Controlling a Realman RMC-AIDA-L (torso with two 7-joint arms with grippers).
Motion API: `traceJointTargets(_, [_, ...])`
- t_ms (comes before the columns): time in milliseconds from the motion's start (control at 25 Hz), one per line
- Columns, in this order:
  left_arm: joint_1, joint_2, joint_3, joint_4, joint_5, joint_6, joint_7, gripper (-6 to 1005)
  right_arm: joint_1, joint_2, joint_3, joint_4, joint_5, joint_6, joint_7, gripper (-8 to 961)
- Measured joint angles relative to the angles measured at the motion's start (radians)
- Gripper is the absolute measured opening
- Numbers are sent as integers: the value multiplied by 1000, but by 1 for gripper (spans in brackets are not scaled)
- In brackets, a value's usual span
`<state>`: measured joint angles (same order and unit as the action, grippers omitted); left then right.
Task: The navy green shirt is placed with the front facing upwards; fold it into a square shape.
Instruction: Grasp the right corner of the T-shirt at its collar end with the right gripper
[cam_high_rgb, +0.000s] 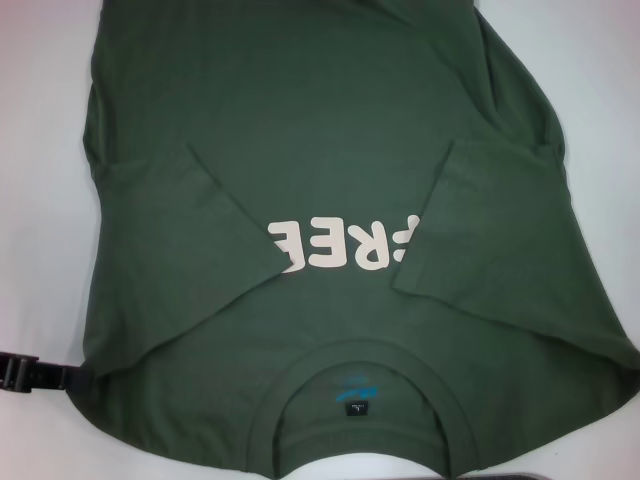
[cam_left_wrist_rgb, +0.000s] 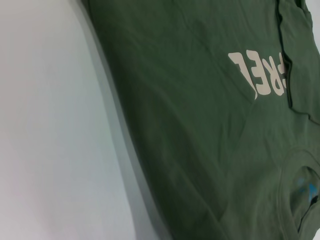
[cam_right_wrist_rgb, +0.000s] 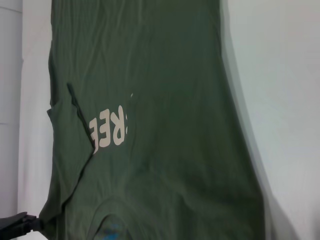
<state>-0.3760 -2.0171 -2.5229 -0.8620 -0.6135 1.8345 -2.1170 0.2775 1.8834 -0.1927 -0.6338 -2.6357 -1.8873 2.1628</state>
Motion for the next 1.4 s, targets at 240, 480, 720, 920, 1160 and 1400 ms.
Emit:
traceJointTargets(240, [-6, 0, -2, 0, 0, 0, 0, 27, 9, 17, -20, 1, -3, 15, 0, 698])
traceJointTargets(480, [-11, 1, 0, 0, 0, 0, 0, 27, 18, 16, -35, 22, -3, 37, 0, 698])
traceJointTargets(720, [-11, 4, -4, 0, 0, 0, 0, 27, 31, 17, -37, 26, -3, 48, 0, 699])
traceJointTargets(920, [-15, 5, -4, 1, 0, -5, 0, 27, 40, 18, -41, 26, -3, 48, 4, 696])
traceJointTargets(1160, [-17, 6, -5, 1, 0, -6, -4, 27, 40, 18, -53, 26, -3, 48, 14, 693])
traceJointTargets(1400, [-17, 5, -4, 2, 0, -7, -3, 27, 45, 17, -59, 26, -4, 48, 14, 689])
